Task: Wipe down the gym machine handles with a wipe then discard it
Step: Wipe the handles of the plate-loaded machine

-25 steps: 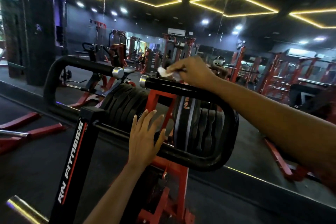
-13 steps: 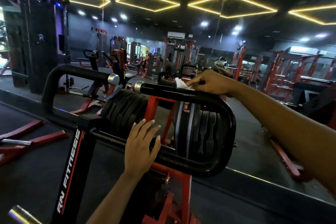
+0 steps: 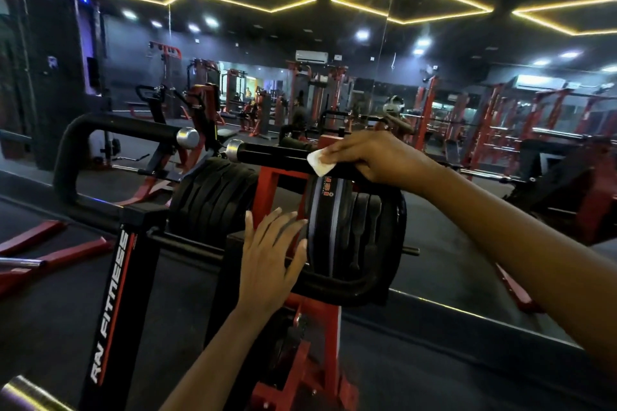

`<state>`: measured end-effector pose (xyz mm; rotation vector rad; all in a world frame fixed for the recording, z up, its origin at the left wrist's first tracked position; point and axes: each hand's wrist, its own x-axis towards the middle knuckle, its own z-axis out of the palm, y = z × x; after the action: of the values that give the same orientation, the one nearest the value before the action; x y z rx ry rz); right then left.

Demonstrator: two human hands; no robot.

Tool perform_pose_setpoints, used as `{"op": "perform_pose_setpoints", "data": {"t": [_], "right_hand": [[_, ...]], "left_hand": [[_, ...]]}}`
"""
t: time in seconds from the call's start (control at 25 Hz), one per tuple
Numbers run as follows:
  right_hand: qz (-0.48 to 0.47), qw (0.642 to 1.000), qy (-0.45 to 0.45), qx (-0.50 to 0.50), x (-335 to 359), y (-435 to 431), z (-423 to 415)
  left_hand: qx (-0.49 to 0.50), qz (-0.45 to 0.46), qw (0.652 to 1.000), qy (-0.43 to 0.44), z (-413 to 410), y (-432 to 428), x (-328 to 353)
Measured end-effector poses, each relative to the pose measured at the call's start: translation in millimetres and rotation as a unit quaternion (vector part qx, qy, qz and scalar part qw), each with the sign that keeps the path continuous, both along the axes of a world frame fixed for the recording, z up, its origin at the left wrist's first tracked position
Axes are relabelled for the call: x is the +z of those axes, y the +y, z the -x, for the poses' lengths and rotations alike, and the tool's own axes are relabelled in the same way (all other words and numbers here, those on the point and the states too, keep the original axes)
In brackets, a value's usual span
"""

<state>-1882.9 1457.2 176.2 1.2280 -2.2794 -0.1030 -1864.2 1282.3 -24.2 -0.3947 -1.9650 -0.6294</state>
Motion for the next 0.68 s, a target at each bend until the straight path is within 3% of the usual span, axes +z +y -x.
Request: {"op": "perform_pose_setpoints", "data": {"t": [0.12,0.36,0.52,0.68], "right_hand": [[-0.044,0.99,0.131,0.014,-26.8,46.3,-15.9],[-0.06,0.975,0.213,0.021,-63.9,82.6,-47.2],[-0.079,0.957,0.269,0.07,-37.5,56.8,-34.3],[-0.076,0.946,0.314,0.033,-46.8,54.7,-28.8]], "left_hand": [[-0.032,-0.04,0.999,-0.014,-10.2,36.0,14.1],[-0.097,-0.079,0.986,-0.114,-43.2,121.9,18.1],[-0.036,-0.078,0.991,-0.1,-44.6,137.9,6.1],[-0.02,-0.096,0.989,-0.111,-47.2,142.1,5.0]]}}
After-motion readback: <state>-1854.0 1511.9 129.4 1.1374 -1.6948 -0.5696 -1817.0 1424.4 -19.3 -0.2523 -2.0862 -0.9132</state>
